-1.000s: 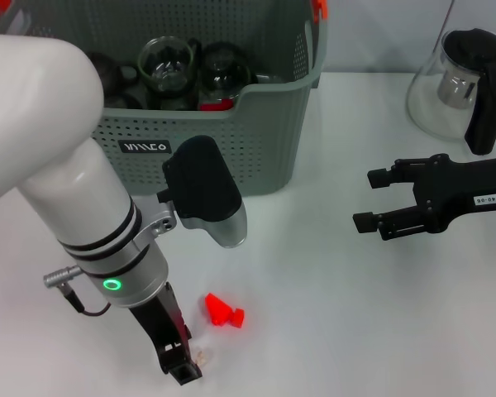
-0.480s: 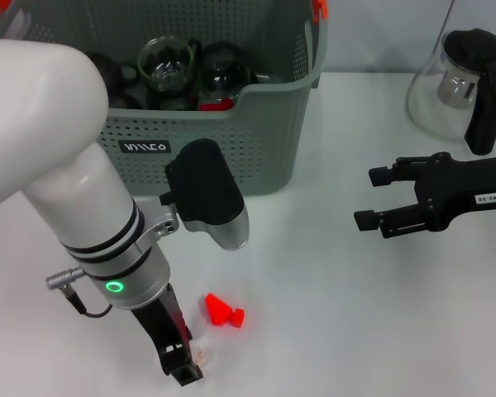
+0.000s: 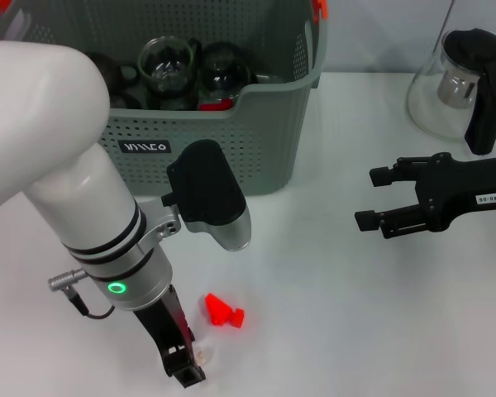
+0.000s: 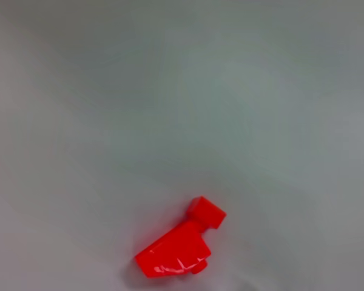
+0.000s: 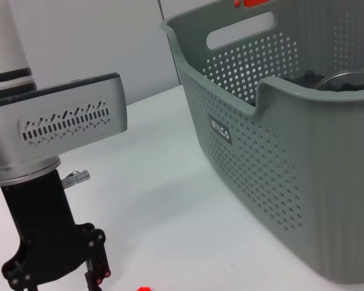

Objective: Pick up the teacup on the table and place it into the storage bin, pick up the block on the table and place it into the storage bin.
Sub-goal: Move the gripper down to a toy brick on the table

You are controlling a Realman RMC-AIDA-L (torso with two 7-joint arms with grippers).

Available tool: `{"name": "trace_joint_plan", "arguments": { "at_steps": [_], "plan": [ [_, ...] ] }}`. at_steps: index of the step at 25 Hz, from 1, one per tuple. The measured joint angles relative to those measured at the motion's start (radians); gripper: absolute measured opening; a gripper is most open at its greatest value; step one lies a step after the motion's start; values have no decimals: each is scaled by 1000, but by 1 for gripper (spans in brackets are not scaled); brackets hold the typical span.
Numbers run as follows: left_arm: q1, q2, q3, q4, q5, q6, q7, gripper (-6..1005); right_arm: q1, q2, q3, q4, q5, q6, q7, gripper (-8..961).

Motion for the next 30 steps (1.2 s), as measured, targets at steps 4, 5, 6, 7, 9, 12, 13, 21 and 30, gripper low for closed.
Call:
{"name": "trace_joint_plan", "arguments": {
  "at_steps": [4,5,6,7,9,12,13,21,30],
  "plan": [
    [-2,0,2,-1,-7,9,0,447,0,0,0,1,0,0,0,927],
    [-3,0,4,-1,-7,11,0,446,0,0,0,1,0,0,0,927],
    [-3,0,6,-1,-7,11,0,445,0,0,0,1,0,0,0,927],
    [-3,0,7,-1,-7,11,0,444,0,0,0,1,0,0,0,927],
    [-3,0,7,-1,-7,10,0,441,0,0,0,1,0,0,0,927],
    [-3,0,7,-2,-7,5,0,437,0,0,0,1,0,0,0,927],
    [-3,0,7,-3,-6,4,0,436,0,0,0,2,0,0,0,927],
    [-3,0,9,-4,-3,2,4,426,0,0,0,2,1,0,0,927],
    [-9,1,9,-16,1,-3,7,325,0,0,2,2,3,0,-1,927]
  ]
}}
